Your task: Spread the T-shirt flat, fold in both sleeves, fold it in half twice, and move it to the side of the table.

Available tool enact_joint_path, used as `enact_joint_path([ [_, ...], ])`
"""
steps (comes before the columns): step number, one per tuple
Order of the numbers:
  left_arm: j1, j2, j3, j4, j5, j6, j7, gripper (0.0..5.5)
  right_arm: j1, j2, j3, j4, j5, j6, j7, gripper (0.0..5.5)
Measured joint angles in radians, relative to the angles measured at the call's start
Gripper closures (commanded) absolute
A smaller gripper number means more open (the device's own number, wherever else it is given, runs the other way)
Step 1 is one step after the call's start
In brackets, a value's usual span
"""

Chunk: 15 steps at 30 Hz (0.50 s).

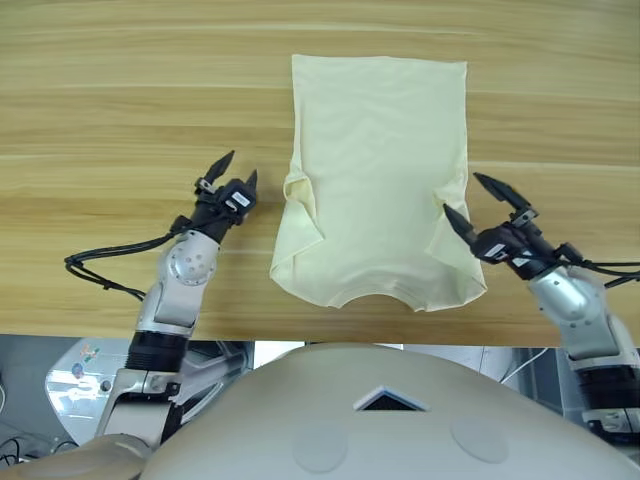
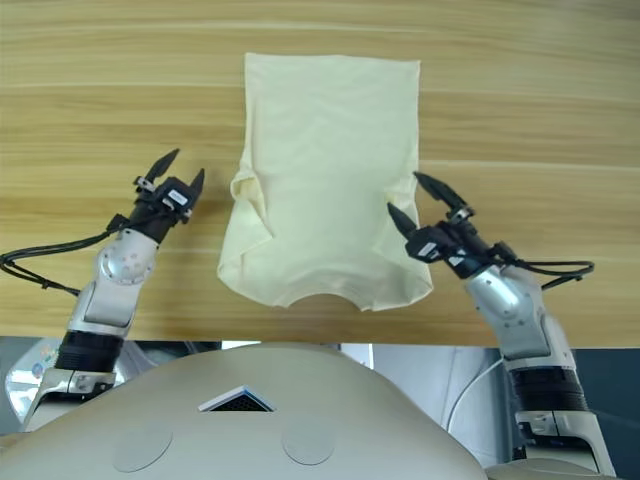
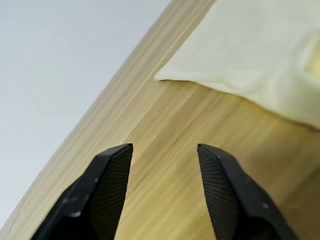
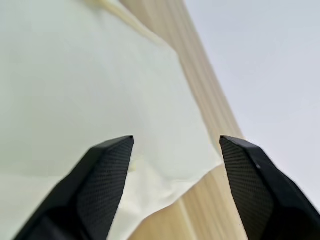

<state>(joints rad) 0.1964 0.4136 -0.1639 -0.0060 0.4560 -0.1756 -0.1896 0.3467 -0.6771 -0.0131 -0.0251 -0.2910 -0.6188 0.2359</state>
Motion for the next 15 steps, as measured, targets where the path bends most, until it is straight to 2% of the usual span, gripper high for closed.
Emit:
enact_joint_path([
  [6,-0.005,0.008,-0.065,-0.009,0.0,-0.02,-0.042,3.08,-0.045,0.053,-0.093,-0.031,0.1,0.04,-0.04,2.32],
  [15,-0.067,0.008,-0.098,0.011,0.0,-0.021,-0.058,3.08,-0.046,0.085,-0.106,-0.031,0.098,0.047,-0.043,2.32],
])
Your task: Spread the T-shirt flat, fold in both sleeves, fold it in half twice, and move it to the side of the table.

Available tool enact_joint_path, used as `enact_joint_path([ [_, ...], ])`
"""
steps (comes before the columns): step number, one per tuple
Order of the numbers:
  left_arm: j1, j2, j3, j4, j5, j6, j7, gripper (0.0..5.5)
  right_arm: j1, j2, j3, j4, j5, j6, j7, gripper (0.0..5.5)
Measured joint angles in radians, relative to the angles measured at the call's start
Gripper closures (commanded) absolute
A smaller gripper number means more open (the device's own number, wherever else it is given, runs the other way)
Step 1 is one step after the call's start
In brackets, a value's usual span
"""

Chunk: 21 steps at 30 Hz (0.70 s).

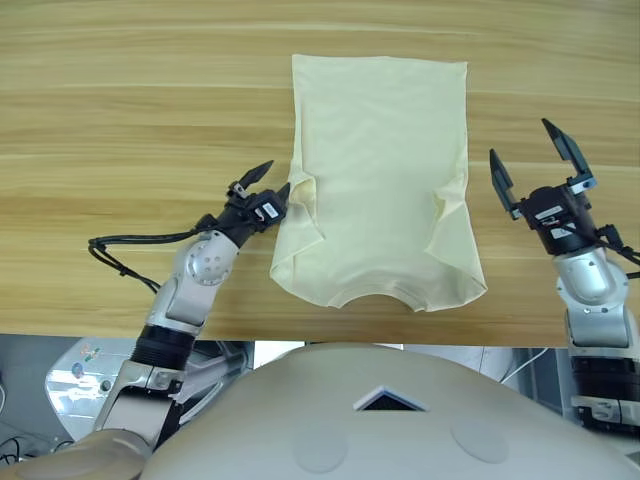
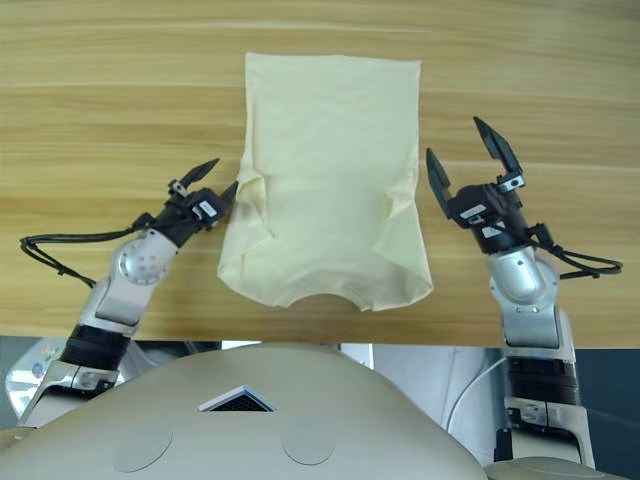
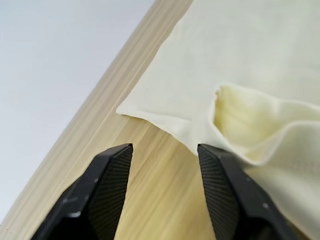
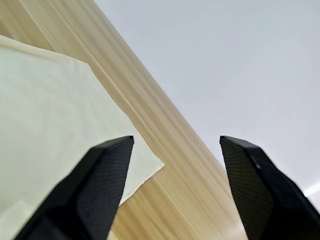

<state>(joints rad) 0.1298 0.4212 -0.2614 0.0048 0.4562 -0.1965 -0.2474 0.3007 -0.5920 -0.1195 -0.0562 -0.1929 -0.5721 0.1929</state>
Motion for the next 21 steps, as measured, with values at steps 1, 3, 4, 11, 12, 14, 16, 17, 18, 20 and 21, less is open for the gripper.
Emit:
enact_joint_path([
  [1,-0.013,0.0,-0.005,0.009,0.0,-0.001,-0.001,3.08,0.0,0.005,0.0,0.0,-0.003,0.001,-0.001,2.32],
  [3,-0.046,-0.003,-0.023,0.037,0.0,-0.01,-0.005,3.08,0.0,0.02,0.0,0.0,-0.007,0.001,-0.005,2.32],
  [4,-0.059,-0.007,-0.035,0.051,0.0,-0.015,-0.006,3.08,-0.001,0.021,0.0,0.0,-0.009,0.001,-0.005,2.32],
  [11,-0.101,-0.008,-0.094,0.124,0.032,-0.045,-0.009,3.08,0.005,0.028,-0.006,-0.013,-0.025,0.001,-0.005,2.32],
  [12,-0.106,-0.003,-0.106,0.133,0.035,-0.055,-0.014,3.08,0.007,0.028,-0.009,-0.016,-0.026,0.001,-0.006,2.32],
  [14,-0.118,-0.002,-0.122,0.145,0.049,-0.071,-0.019,3.08,0.008,0.029,-0.01,-0.016,-0.027,0.001,-0.007,2.32],
  [16,-0.143,-0.007,-0.133,0.17,0.054,-0.082,-0.018,3.08,0.007,0.033,-0.01,-0.017,-0.029,0.002,-0.007,2.32],
  [17,-0.16,-0.013,-0.138,0.191,0.057,-0.087,-0.015,3.08,0.005,0.034,-0.01,-0.017,-0.034,0.003,-0.007,2.32],
  [18,-0.176,-0.019,-0.143,0.211,0.06,-0.088,-0.004,3.08,0.002,0.034,-0.009,-0.017,-0.037,0.003,-0.007,2.32],
  [20,-0.19,-0.027,-0.144,0.236,0.06,-0.091,0.008,3.08,-0.005,0.034,-0.009,-0.015,-0.044,0.003,-0.007,2.32],
  [21,-0.191,-0.029,-0.143,0.242,0.06,-0.099,0.018,3.08,-0.011,0.033,-0.009,-0.015,-0.05,0.003,-0.008,2.32],
])
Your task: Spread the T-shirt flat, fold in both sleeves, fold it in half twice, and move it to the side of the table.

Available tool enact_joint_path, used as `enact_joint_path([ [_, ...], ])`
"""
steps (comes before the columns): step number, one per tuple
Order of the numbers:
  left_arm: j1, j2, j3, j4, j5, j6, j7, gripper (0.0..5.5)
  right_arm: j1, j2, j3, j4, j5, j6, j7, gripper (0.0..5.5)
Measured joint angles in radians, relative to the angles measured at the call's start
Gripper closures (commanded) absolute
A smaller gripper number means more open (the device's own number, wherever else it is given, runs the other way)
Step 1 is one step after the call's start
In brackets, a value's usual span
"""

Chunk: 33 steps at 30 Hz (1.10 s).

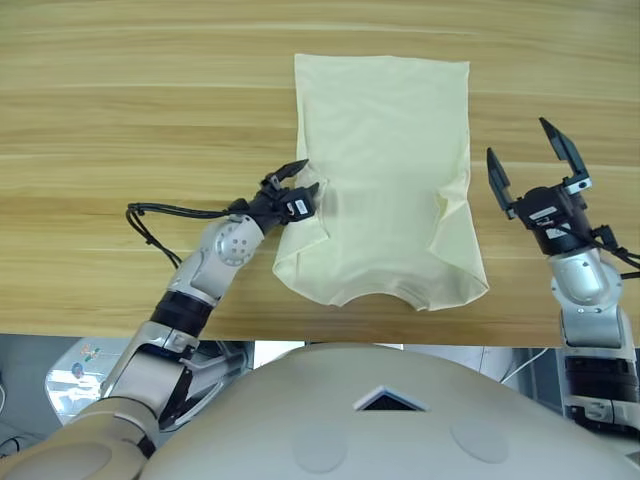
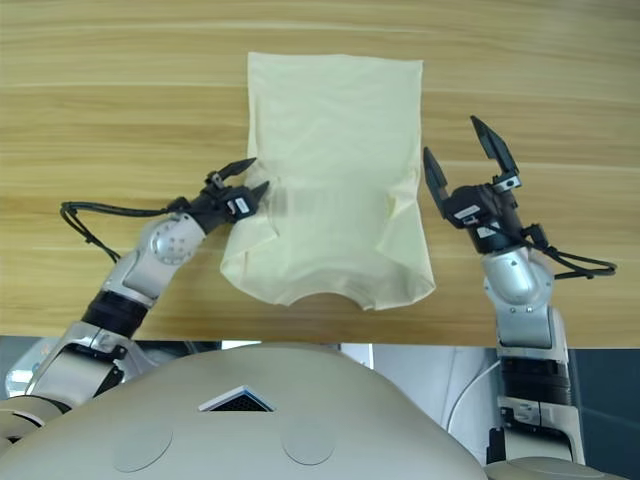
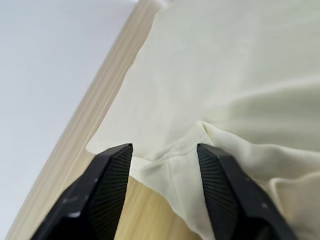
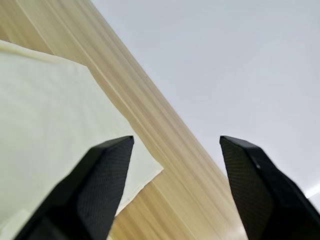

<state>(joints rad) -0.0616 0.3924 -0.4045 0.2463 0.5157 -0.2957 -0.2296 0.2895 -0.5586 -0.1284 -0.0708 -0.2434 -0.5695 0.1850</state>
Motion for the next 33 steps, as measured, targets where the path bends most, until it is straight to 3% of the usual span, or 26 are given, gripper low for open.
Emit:
enact_joint_path([
  [3,0.03,-0.001,0.018,-0.012,-0.043,-0.057,0.022,3.08,-0.016,-0.009,-0.003,0.019,-0.022,-0.008,-0.006,2.32],
  [8,0.139,0.028,0.036,-0.243,-0.123,-0.174,0.004,3.08,0.023,-0.1,-0.094,0.08,-0.053,-0.074,-0.011,2.32],
  [11,0.218,0.086,0.115,-0.435,-0.23,-0.218,-0.02,3.08,0.099,-0.191,-0.189,0.221,-0.067,-0.136,-0.024,2.32],
  [14,0.279,0.12,0.198,-0.625,-0.347,-0.239,-0.043,3.08,0.189,-0.248,-0.169,0.323,-0.196,-0.165,-0.043,2.32],
  [16,0.305,0.191,0.327,-0.593,-0.238,-0.18,-0.002,3.08,0.274,-0.258,-0.095,0.34,-0.299,-0.173,-0.05,2.32],
  [19,0.309,0.328,0.396,-0.323,0.094,0.0,0.131,3.08,0.273,-0.256,-0.053,0.297,-0.338,-0.15,-0.066,2.32],
  [21,0.388,0.422,0.385,-0.202,0.242,0.033,0.171,3.08,0.248,-0.26,-0.017,0.27,-0.365,-0.125,-0.074,2.32],
  [24,0.497,0.488,0.302,-0.294,0.233,-0.125,0.12,3.08,0.26,-0.296,0.021,0.209,-0.369,-0.116,-0.051,2.32],
  [33,0.437,0.602,0.135,-0.372,0.106,-0.412,-0.109,3.08,0.337,-0.339,0.071,0.087,-0.367,-0.116,-0.04,2.32],
])
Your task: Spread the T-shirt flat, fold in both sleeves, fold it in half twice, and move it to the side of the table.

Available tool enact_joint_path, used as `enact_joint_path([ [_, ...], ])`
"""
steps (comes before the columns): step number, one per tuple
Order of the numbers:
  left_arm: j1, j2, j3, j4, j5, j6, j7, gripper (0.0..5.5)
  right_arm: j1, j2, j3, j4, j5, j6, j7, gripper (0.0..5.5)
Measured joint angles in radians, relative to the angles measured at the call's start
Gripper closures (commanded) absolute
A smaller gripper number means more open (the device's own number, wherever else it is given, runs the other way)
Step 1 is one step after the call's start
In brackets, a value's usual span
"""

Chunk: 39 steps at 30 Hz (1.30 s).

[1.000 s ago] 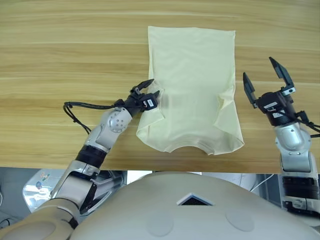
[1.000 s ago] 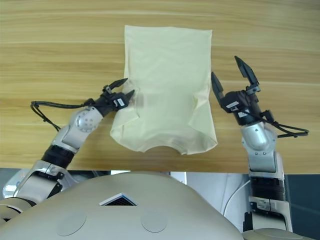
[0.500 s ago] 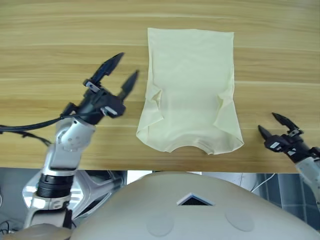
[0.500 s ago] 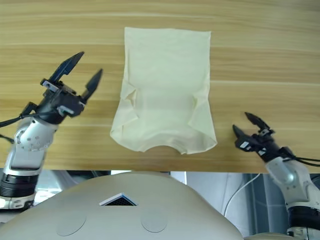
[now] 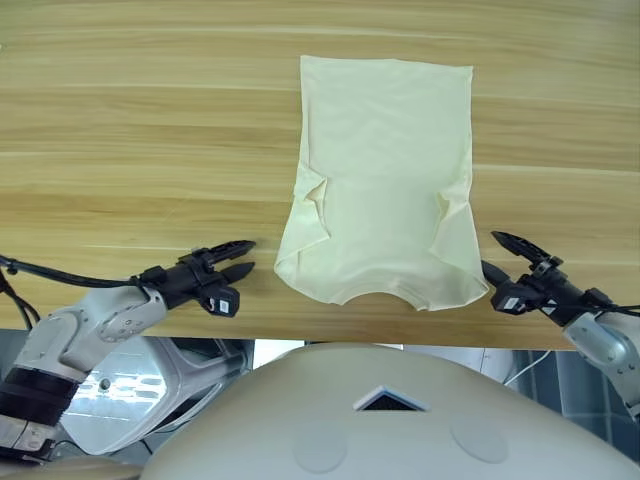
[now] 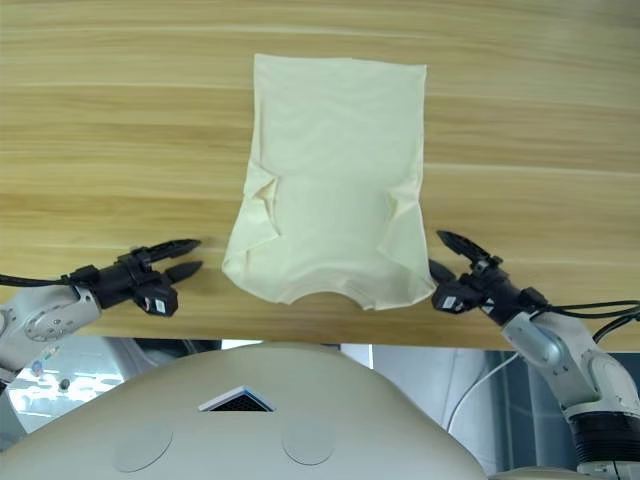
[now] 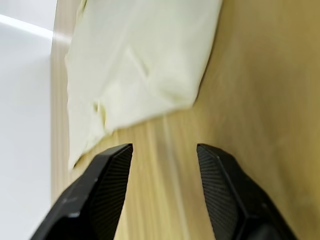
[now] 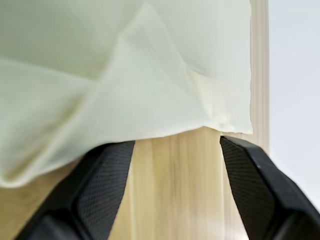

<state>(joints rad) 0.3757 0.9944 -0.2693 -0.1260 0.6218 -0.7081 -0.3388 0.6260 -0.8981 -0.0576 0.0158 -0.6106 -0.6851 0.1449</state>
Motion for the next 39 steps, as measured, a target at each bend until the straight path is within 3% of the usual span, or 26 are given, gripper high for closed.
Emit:
enact_joint_path([
  [17,-0.357,-0.068,-0.171,0.249,-0.034,-0.18,-0.11,3.08,0.117,-0.057,0.013,-0.05,0.03,-0.076,-0.014,2.32],
  [29,-0.354,-0.017,-0.137,0.3,-0.047,-0.185,-0.107,3.08,0.113,-0.133,-0.026,0.076,0.032,-0.112,-0.082,2.32],
  [39,-0.442,-0.084,-0.232,0.324,-0.073,-0.224,-0.163,3.08,0.106,-0.13,0.055,-0.015,0.022,-0.108,-0.078,2.32],
])
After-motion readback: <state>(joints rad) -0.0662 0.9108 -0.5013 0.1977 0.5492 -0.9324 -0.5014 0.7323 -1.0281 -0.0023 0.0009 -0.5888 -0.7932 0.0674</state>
